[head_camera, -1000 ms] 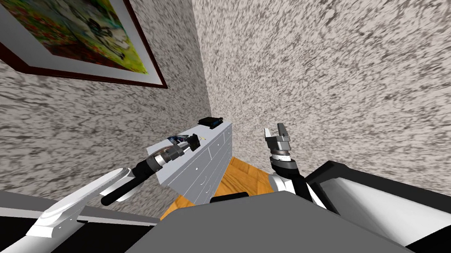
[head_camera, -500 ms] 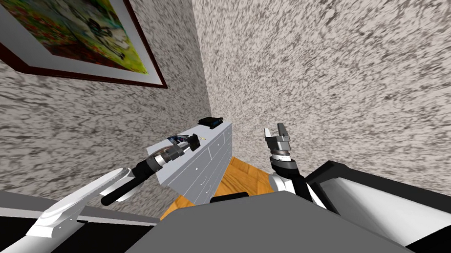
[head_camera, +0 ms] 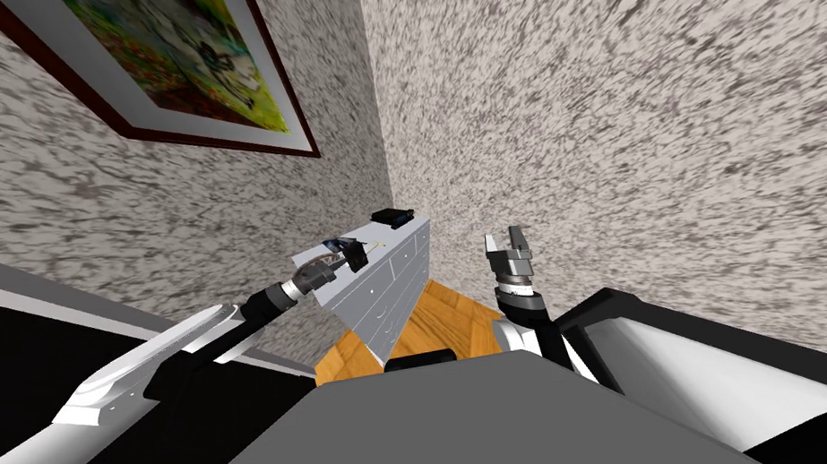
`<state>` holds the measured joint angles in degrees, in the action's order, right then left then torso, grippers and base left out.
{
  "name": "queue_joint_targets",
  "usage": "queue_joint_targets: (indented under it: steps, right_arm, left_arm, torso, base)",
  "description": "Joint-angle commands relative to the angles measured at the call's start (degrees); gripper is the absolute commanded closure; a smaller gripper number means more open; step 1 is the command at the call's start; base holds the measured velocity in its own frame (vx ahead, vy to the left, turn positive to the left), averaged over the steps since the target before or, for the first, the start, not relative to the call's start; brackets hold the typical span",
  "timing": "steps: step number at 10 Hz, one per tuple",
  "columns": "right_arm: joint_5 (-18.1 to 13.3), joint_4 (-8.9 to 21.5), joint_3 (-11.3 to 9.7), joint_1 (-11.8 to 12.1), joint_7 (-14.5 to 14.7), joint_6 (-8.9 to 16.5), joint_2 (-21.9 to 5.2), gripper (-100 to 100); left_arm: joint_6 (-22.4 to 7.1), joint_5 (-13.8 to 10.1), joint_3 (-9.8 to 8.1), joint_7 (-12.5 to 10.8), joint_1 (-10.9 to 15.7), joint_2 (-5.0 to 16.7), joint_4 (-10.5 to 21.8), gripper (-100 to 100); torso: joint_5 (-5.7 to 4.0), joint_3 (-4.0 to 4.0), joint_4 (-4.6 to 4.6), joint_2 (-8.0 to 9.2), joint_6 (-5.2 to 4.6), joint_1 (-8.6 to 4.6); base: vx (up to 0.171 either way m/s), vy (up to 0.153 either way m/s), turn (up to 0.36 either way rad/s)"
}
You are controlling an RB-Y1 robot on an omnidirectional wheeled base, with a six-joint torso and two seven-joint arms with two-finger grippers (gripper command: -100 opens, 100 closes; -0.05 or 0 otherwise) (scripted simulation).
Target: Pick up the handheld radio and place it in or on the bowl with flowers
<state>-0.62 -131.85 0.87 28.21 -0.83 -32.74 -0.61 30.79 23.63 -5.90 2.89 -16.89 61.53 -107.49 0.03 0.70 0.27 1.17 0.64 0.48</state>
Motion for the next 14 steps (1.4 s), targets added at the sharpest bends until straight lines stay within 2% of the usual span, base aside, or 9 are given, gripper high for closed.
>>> queue_joint_targets:
  steps: [1, 3, 5, 6, 7, 8, 10, 11, 14]
  right_arm:
    - [0.0, 0.0, 0.0, 0.0, 0.0, 0.0, 0.0, 0]
    - [0.0, 0.0, 0.0, 0.0, 0.0, 0.0, 0.0, 0]
    - [0.0, 0.0, 0.0, 0.0, 0.0, 0.0, 0.0, 0]
    - [0.0, 0.0, 0.0, 0.0, 0.0, 0.0, 0.0, 0]
    - [0.0, 0.0, 0.0, 0.0, 0.0, 0.0, 0.0, 0]
    - [0.0, 0.0, 0.0, 0.0, 0.0, 0.0, 0.0, 0]
    - [0.0, 0.0, 0.0, 0.0, 0.0, 0.0, 0.0, 0]
    - [0.0, 0.0, 0.0, 0.0, 0.0, 0.0, 0.0, 0]
    - [0.0, 0.0, 0.0, 0.0, 0.0, 0.0, 0.0, 0]
  left_arm:
    - [0.6, -1.0, -0.06, -0.1, 0.7, -0.1, 0.7, 100]
    - [0.5, 0.0, 1.09, 0.8, 0.4, -0.9, 1.5, -100]
    - [0.6, 0.6, 2.02, 1.5, 0.4, -1.5, 2.3, -100]
    - [0.6, 0.2, 1.38, 1.0, 0.3, -1.0, 2.0, -100]
    - [0.7, 0.2, 1.45, 1.1, 0.3, -1.1, 2.2, 0]
    - [0.4, 0.2, 1.86, 0.6, 0.3, -0.7, 2.5, -100]
    - [0.5, 0.2, 1.88, 0.6, 0.3, -0.7, 2.6, -100]
    - [0.4, 0.2, 1.91, 0.6, 0.3, -0.6, 2.6, 100]
    - [0.4, 0.2, 1.9, 0.6, 0.3, -0.6, 2.6, 100]
  torso:
    - [0.0, 0.0, 0.0, 0.0, 0.0, 0.0]
    - [-0.02, 0.17, 0.1, 0.22, 0.07, -0.16]
    - [-0.12, -0.31, -0.11, -0.6, 0.0, -0.54]
    - [-0.14, -0.43, -0.16, -0.79, -0.06, -0.65]
    - [-0.14, -0.36, -0.14, -0.63, -0.03, -0.59]
    - [-0.12, -0.25, -0.09, -0.46, -0.03, -0.51]
    - [-0.16, -0.46, -0.17, -0.83, -0.05, -0.69]
    - [-0.14, -0.37, -0.14, -0.65, -0.03, -0.58]
    - [-0.11, -0.19, -0.06, -0.35, -0.02, -0.47]
  base:
    - [-0.208, 0.1, 0.119]
    - [0.002, 0.006, -0.068]
    - [0.138, -0.048, -0.103]
    - [0.059, -0.029, -0.011]
    - [0.01, -0.005, 0.003]
    - [0.102, -0.047, -0.073]
    - [0.103, -0.04, -0.055]
    - [0.011, -0.004, 0.003]
    - [0.002, -0.001, 0.0]
